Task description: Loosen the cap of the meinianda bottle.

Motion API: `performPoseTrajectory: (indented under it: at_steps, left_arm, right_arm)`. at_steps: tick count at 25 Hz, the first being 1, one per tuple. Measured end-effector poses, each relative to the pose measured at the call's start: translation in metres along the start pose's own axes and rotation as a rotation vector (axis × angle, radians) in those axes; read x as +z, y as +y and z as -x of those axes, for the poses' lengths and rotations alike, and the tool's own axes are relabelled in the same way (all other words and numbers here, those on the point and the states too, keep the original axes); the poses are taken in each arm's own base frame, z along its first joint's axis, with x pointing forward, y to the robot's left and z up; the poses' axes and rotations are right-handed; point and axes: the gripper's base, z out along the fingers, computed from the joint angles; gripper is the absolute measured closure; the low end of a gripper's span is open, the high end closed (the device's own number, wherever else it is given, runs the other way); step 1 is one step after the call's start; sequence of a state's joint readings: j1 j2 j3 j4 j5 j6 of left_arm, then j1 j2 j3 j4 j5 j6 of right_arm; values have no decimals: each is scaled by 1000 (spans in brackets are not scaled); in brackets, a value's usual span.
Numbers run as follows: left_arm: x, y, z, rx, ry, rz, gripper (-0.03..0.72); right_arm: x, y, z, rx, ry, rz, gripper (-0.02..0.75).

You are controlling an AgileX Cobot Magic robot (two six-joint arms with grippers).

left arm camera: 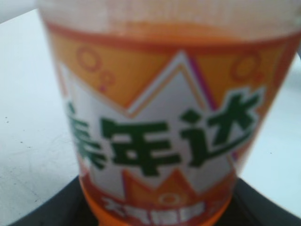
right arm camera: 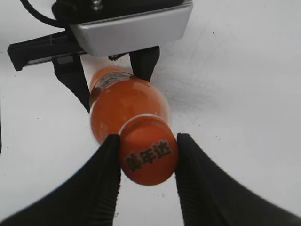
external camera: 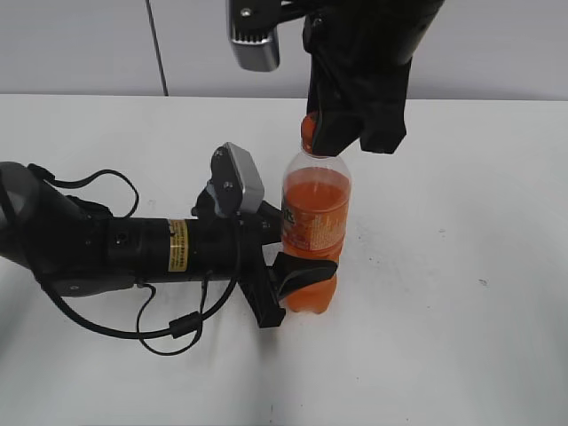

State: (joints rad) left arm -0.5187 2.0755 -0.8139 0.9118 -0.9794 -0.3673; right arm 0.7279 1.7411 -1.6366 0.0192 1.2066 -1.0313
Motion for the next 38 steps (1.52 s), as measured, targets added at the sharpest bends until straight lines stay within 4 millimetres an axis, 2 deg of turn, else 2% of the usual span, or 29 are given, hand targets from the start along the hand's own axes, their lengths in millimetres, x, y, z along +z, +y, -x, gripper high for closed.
performPoseTrajectory:
  at_steps: [4,10,15,22,25,29,33,38]
  left_arm:
    - [0,0,0,-1,0,1,298]
    - [0,0,0,-1,0,1,298]
    - [0,0,0,-1,0,1,298]
    - [0,0,0,-1,-1,1,298]
    - [0,0,0,-1,-1,1,298]
    - [0,0,0,-1,-1,1,298]
    - [0,0,0,-1,-1,1,298]
    - [0,0,0,-1,-1,2,298]
  right_arm:
    - [-8,2,0,2,-21,-6,465]
    - [-37,3,4,58,-96,-55,465]
    - [-52,1,4,385,-123,-83,465]
    - [-53,-7,-12,911,-115,-95,465]
    - [-54,-15,-27,1063,-105,-117,465]
    - [-56,-29,-58,1181,-88,-154,465]
    - [-65,-41,-100,1273,-68,-211,465]
    - [-73,-45,-159,1386,-23,-264,465]
